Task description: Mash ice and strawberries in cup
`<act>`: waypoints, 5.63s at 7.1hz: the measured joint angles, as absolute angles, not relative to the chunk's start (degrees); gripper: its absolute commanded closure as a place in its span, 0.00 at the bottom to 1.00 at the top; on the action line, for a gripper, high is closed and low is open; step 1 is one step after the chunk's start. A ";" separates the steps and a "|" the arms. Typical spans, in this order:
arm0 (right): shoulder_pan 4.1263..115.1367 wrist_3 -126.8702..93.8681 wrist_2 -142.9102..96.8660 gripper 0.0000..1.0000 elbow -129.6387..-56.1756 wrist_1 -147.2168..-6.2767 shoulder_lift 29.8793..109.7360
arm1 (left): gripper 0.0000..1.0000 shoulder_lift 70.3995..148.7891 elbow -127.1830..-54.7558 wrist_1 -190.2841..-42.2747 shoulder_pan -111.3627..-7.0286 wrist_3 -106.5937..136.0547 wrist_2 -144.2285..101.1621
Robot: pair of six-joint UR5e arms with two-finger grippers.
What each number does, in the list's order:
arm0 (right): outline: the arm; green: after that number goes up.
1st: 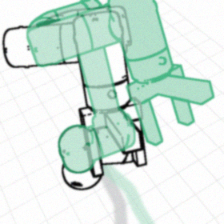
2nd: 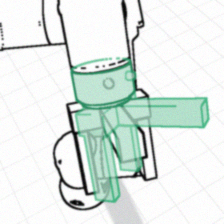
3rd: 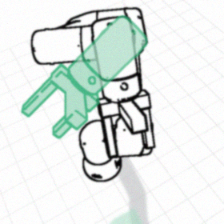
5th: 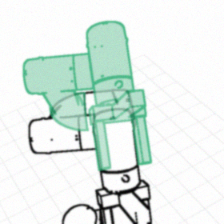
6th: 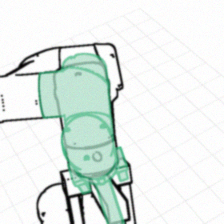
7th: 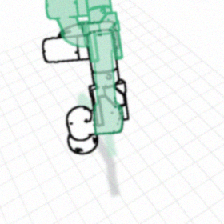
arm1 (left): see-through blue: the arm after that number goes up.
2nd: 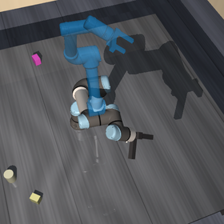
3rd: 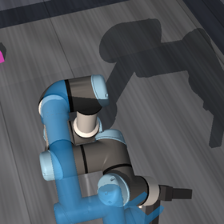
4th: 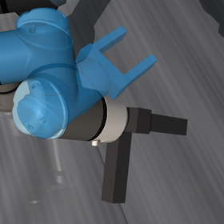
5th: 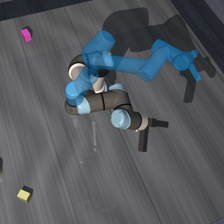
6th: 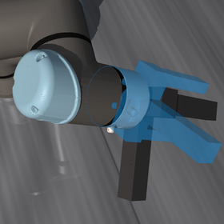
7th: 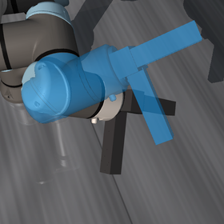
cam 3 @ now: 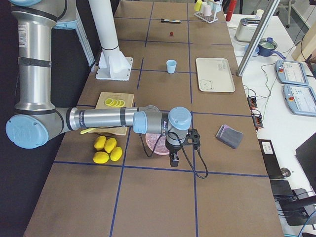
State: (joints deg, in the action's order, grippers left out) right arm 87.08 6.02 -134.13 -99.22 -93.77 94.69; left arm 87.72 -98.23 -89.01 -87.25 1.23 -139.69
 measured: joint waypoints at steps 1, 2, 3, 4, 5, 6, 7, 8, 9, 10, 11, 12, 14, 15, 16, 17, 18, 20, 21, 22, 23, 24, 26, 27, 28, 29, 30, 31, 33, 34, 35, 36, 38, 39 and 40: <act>86.40 5.97 -134.74 0.00 -99.23 -92.89 94.95 | 0.00 87.60 -97.85 -89.18 -87.18 1.25 -139.73; 85.80 5.93 -135.24 0.00 -99.25 -92.46 95.04 | 0.00 87.58 -97.69 -89.28 -87.14 1.31 -139.76; 85.30 5.86 -135.99 0.00 -99.34 -92.26 95.10 | 0.00 87.55 -97.71 -89.34 -87.12 1.39 -139.80; 84.76 5.63 -136.75 0.00 -99.51 -92.15 95.15 | 0.00 87.54 -97.88 -89.35 -87.11 1.45 -139.84; 83.90 4.99 -137.24 0.00 -99.94 -92.07 95.17 | 0.00 87.33 -98.19 -89.30 -87.10 1.50 -139.87; 82.64 2.69 -137.38 0.01 -101.08 -92.04 95.18 | 0.00 86.93 -98.38 -89.31 -87.10 1.52 -139.85; 80.45 -2.73 -137.18 0.01 -103.17 -92.00 95.17 | 0.00 86.62 -98.39 -89.40 -87.10 1.51 -139.84; 77.85 -9.74 -136.81 0.02 -106.27 -92.00 95.15 | 0.00 86.48 -98.45 -89.45 -87.10 1.50 -139.84; 75.54 -16.44 -136.57 0.02 -109.74 -92.06 95.32 | 0.00 86.43 -98.49 -89.49 -87.10 1.50 -139.83; 73.68 -21.68 -136.58 0.02 -112.02 -92.09 95.91 | 0.00 86.41 -98.50 -89.53 -87.10 1.49 -139.83; 72.27 -27.78 -136.82 0.03 -113.02 -91.63 96.84 | 0.00 86.40 -98.52 -89.55 -87.11 1.49 -139.83; 70.65 -35.74 -136.80 0.05 -113.35 -88.86 98.51 | 0.00 86.30 -98.55 -89.58 -87.15 1.49 -139.85; 67.33 -50.40 -135.32 0.09 -112.37 -77.32 103.62 | 0.00 86.09 -98.63 -89.64 -87.18 1.51 -139.91; 64.48 -57.28 -133.01 0.12 -111.99 -73.62 104.48 | 0.00 86.07 -98.70 -89.64 -87.19 1.55 -139.92; 61.06 -62.02 -129.22 0.12 -111.57 -71.95 104.54 | 0.00 86.05 -98.75 -89.65 -87.19 1.57 -139.92; 58.92 -64.55 -126.54 0.12 -111.06 -71.36 104.22 | 0.00 86.05 -98.90 -89.65 -87.22 1.58 -139.92; 58.08 -65.55 -125.28 0.12 -110.71 -71.13 103.96 | 0.00 86.05 -99.11 -89.65 -87.24 1.58 -139.92; 57.70 -65.92 -124.14 0.12 -110.04 -71.06 103.76 | 0.00 86.04 -99.33 -89.65 -87.27 1.58 -139.92; 57.69 -65.90 -123.91 0.20 -109.58 -71.04 103.75 | 0.00 86.04 -99.45 -89.65 -87.27 1.58 -139.92; 57.66 -65.95 -123.81 0.29 -109.13 -71.03 103.77 | 0.00 86.05 -99.57 -89.65 -87.27 1.58 -139.92; 57.66 -66.05 -123.77 0.40 -108.72 -71.02 103.77 | 0.00 86.04 -99.70 -89.65 -87.27 1.58 -139.92; 57.66 -66.13 -123.76 0.51 -108.50 -71.03 103.75 | 0.00 86.04 -99.78 -89.65 -87.27 1.58 -139.92; 57.66 -66.17 -123.58 0.79 -108.30 -71.07 103.74 | 0.00 86.04 -99.84 -89.65 -87.28 1.58 -139.92; 57.67 -66.18 -123.52 0.89 -108.32 -71.04 103.74 | 0.00 86.05 -99.92 -89.61 -87.28 1.58 -139.92; 57.71 -66.18 -123.52 0.98 -108.46 -71.02 103.72 | 0.00 86.04 -100.02 -89.53 -87.28 1.58 -139.92; 57.79 -66.18 -123.45 1.00 -108.87 -71.00 103.75 | 0.00 86.05 -100.07 -89.49 -87.27 1.58 -139.92; 57.85 -66.18 -123.24 1.00 -109.84 -70.98 103.82 | 0.00 86.05 -100.09 -89.48 -87.28 1.58 -139.92; 57.88 -66.20 -123.14 1.00 -111.85 -71.01 103.77 | 0.00 86.04 -100.13 -89.47 -87.28 1.58 -139.92; 57.91 -67.33 -123.59 1.00 -117.11 -71.54 101.99 | 0.00 86.05 -100.22 -89.49 -87.27 1.58 -139.92; 57.85 -71.44 -124.28 0.99 -118.84 -71.78 98.73 | 0.00 86.05 -100.21 -89.55 -87.27 1.58 -139.92; 57.08 -77.97 -125.13 0.99 -119.61 -71.93 94.09 | 0.00 86.05 -100.21 -89.61 -87.28 1.56 -139.92; 54.59 -86.38 -125.58 0.99 -119.71 -72.02 88.27 | 0.00 86.05 -100.20 -89.69 -87.26 1.45 -139.92; 46.95 -101.73 -124.12 0.98 -117.37 -74.66 74.68 | 0.00 86.09 -100.21 -89.85 -87.21 1.32 -139.98; 42.87 -106.85 -120.83 0.98 -114.83 -78.11 66.90 | 0.00 86.16 -100.20 -90.53 -87.10 1.34 -139.98; 39.07 -110.75 -116.80 0.98 -112.24 -80.39 61.01 | 0.00 86.17 -100.13 -92.12 -86.83 1.37 -139.97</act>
State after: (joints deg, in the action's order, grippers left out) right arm 39.07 -110.75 -116.80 -112.24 -80.39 61.01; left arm 86.17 -100.13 -92.12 -86.83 1.37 -139.97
